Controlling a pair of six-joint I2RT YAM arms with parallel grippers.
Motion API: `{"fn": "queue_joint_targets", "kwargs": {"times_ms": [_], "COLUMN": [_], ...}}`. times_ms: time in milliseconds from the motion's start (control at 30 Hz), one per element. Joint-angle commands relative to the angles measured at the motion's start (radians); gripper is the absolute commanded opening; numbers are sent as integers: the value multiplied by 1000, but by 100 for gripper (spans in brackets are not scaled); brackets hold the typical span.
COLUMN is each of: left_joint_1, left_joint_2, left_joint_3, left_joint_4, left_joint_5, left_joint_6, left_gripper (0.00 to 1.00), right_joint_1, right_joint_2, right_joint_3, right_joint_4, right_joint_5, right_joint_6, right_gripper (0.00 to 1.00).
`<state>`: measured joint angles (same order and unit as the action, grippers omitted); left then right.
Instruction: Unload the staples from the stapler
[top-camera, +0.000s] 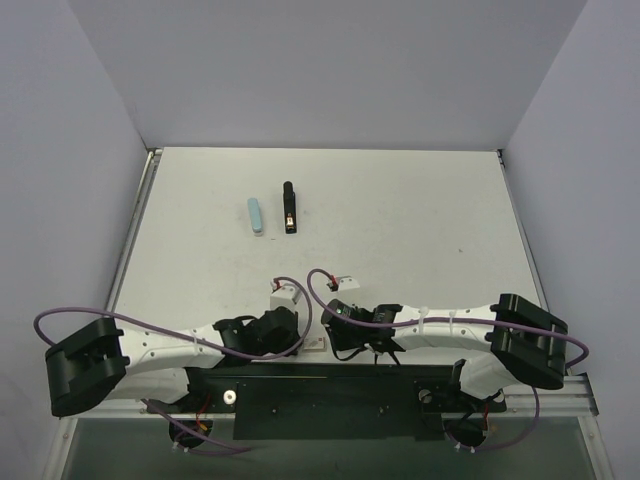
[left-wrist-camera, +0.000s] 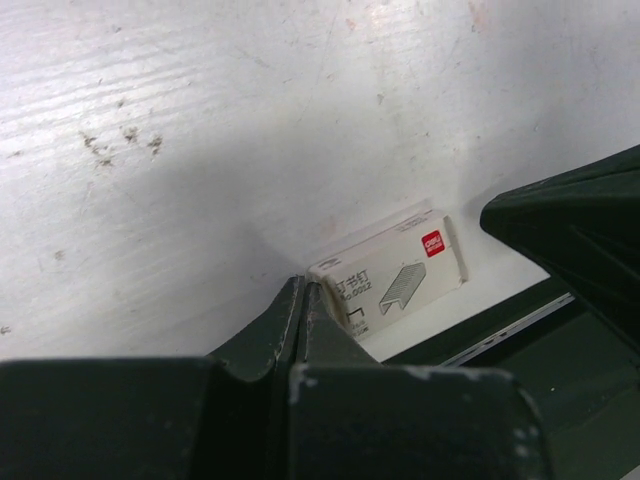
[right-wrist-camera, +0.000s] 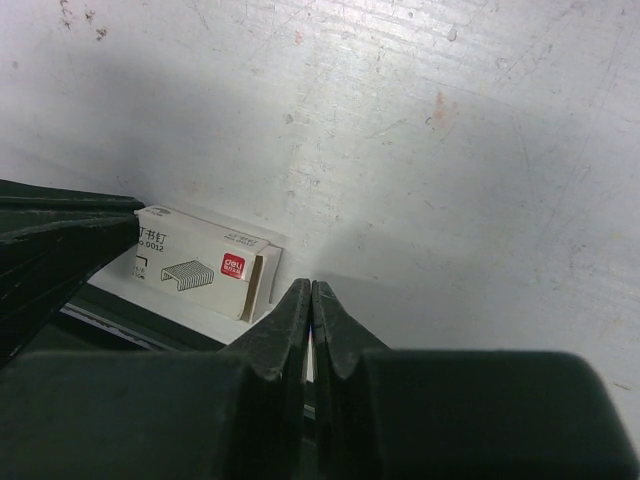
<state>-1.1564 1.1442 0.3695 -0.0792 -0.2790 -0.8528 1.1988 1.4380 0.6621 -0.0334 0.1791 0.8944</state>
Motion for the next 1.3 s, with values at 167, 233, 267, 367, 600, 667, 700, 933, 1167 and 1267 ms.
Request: {"fn": "queue_joint_targets", "kwargs": {"times_ms": [167, 233, 267, 367, 600, 667, 700, 933, 1167, 1267], "left_joint_1": [-16, -20, -22, -28, -37, -40, -40, -48, -48, -46], "left_joint_2": [140, 150, 157, 170, 192, 193, 196, 200, 125, 101], "left_joint_3": [66, 72, 74, 88, 94, 92, 92, 92, 108, 134], "left_joint_4": [-93, -93, -94, -93, -83, -76, -74, -57, -111, -151], "left_joint_5": [-5, -6, -5, -5, -2, 0, -2, 1, -45, -83], "left_joint_6": [11, 14, 14, 15, 14, 11, 9, 6, 23, 41], "left_gripper": [0, 0, 0, 0, 0, 0, 0, 0, 0, 0], "right_joint_1": [10, 12, 13, 13, 19, 19, 19, 12, -37, -56], "right_joint_2": [32, 38, 41, 58, 82, 87, 90, 73, -19, -66], "right_joint_3": [-6, -4, -4, -4, -10, -7, -6, 22, -24, -38], "right_joint_4": [13, 21, 24, 61, 127, 139, 142, 113, 46, -8], "right_joint_5": [-6, -13, -20, -33, -53, -52, -49, -23, 22, 57], "right_joint_6": [21, 26, 26, 41, 86, 92, 92, 78, 49, 37], "right_gripper": [0, 0, 0, 0, 0, 0, 0, 0, 0, 6]}}
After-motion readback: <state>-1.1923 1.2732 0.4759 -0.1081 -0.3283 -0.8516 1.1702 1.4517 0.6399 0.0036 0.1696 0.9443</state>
